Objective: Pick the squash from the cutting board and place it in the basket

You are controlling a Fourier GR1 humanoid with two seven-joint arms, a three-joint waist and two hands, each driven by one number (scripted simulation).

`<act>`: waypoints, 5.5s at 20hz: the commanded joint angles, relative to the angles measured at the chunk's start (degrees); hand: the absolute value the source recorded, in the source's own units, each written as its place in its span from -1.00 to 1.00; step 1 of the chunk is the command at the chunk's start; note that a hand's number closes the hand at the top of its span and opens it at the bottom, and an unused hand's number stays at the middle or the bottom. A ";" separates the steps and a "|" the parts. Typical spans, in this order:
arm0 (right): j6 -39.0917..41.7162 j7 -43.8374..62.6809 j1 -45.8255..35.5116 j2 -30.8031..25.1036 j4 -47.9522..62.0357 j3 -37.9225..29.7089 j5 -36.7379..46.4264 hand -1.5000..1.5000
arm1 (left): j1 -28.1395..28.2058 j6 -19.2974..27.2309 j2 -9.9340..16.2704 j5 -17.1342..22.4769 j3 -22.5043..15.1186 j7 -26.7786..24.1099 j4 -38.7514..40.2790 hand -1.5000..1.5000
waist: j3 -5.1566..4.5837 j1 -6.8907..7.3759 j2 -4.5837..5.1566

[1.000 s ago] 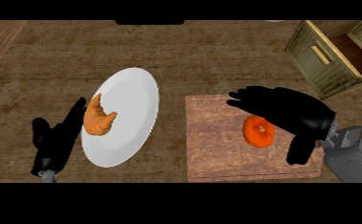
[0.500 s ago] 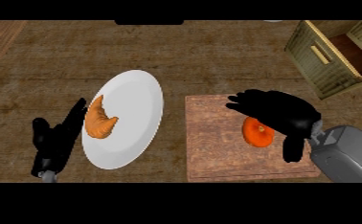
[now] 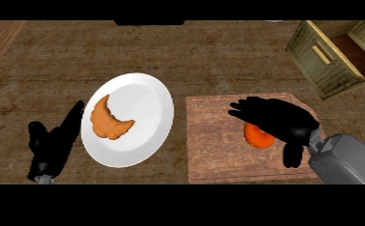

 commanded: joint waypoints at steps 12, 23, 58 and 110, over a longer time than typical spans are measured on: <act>-8.47 -8.80 -2.71 2.59 5.55 1.70 10.22 1.00 | 2.49 -0.90 -1.28 -0.26 -0.51 5.03 3.18 0.00 | -0.87 0.25 0.65; -7.01 8.98 17.63 -6.51 -15.48 -10.51 4.73 1.00 | 4.95 0.35 -2.45 -0.38 0.74 3.93 2.92 0.00 | -0.99 -3.45 0.07; -6.99 44.64 -16.21 -24.12 0.72 -62.45 -58.21 1.00 | 3.39 -2.51 -2.40 -1.63 -0.15 6.12 1.76 0.00 | -0.99 1.89 1.15; -10.73 -6.63 -32.77 -29.50 71.89 -55.50 -31.59 -1.00 | 2.53 -4.14 -4.40 -4.13 1.51 5.50 2.28 0.00 | -0.66 2.38 1.90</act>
